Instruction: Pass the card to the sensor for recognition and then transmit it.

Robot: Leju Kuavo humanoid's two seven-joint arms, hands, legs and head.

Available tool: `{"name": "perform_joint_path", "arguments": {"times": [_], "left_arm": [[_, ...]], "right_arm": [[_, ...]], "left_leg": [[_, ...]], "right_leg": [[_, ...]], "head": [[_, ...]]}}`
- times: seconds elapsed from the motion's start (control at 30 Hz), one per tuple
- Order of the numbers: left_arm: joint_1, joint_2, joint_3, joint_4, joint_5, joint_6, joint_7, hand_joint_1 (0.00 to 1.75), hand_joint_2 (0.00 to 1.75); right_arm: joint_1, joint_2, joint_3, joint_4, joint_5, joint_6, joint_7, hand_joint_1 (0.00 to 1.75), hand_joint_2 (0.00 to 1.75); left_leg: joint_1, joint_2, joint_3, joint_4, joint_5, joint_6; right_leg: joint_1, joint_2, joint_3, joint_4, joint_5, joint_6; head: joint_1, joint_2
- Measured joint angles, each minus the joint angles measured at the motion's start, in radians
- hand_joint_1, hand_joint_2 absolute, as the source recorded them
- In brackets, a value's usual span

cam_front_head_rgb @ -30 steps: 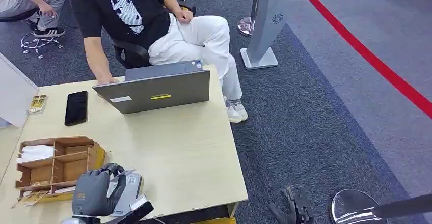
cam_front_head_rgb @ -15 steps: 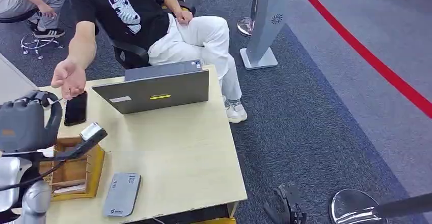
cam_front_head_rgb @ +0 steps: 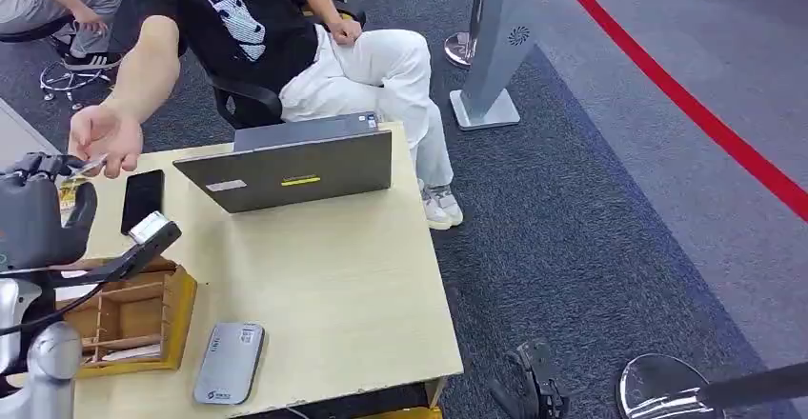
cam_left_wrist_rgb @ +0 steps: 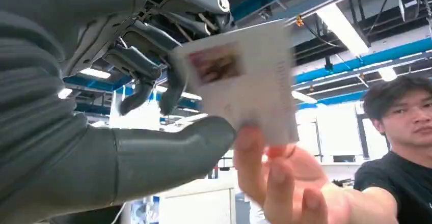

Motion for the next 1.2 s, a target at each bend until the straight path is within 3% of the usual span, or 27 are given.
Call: {"name": "perform_joint_path", "arguments": {"times": [0.2,0.33,0.5,0.73,0.8,0.9,1.2], "left_arm": [[0.096,-0.029,0.000,-0.082,0.063,0.000,-0.049,0.00,1.75],[0.213,-0.037,-0.005,-0.152,0.081,-0.022,-0.089,0.00,1.75],[0.382,0.022,-0.037,-0.190,0.024,0.032,-0.094,0.00,1.75],[0.507,0.113,-0.044,-0.190,0.023,0.070,-0.054,0.00,1.75],[0.551,0.139,-0.021,-0.176,0.028,0.123,-0.055,0.00,1.75],[0.586,0.142,0.052,-0.136,0.019,0.177,-0.098,0.00,1.75],[0.586,0.121,0.245,0.001,-0.047,0.228,-0.151,0.00,1.75]], "right_arm": [[0.002,0.000,-0.002,-0.013,-0.005,-0.001,0.007,0.00,1.75],[0.005,0.001,-0.008,-0.024,-0.013,-0.002,0.005,0.00,1.75],[0.010,0.004,-0.034,-0.032,-0.011,-0.007,-0.022,0.00,1.75],[0.015,0.006,-0.055,-0.038,-0.012,-0.008,-0.035,0.00,1.75],[0.018,0.006,-0.062,-0.043,-0.023,-0.008,-0.041,0.00,1.75],[0.020,0.006,-0.068,-0.049,-0.037,-0.008,-0.043,0.00,1.75],[0.022,0.007,-0.070,-0.062,-0.053,-0.004,-0.042,0.00,1.75]], "left_leg": [[0.000,0.001,0.000,0.000,-0.001,0.000],[0.000,0.002,0.000,0.000,-0.002,0.001],[0.000,0.004,0.000,0.000,-0.003,0.001],[0.000,0.006,0.000,-0.001,-0.003,0.001],[0.000,0.006,0.000,-0.001,-0.003,0.001],[0.000,0.005,0.000,-0.001,-0.003,0.001],[0.000,0.005,0.000,-0.001,-0.003,0.001]], "right_leg": [[0.000,0.001,-0.001,0.000,0.000,0.000],[0.000,0.003,-0.001,-0.001,-0.001,0.001],[0.000,0.004,-0.003,-0.001,-0.001,0.000],[0.000,0.006,-0.003,0.000,-0.001,0.000],[0.000,0.005,-0.003,0.000,-0.001,0.000],[0.000,0.005,-0.003,0.000,-0.002,0.000],[0.000,0.005,-0.003,-0.001,-0.001,0.000]], "head": [[0.000,0.000],[0.000,0.000],[0.000,0.000],[0.000,0.000],[0.001,0.000],[0.000,0.000],[0.000,0.000]]}}
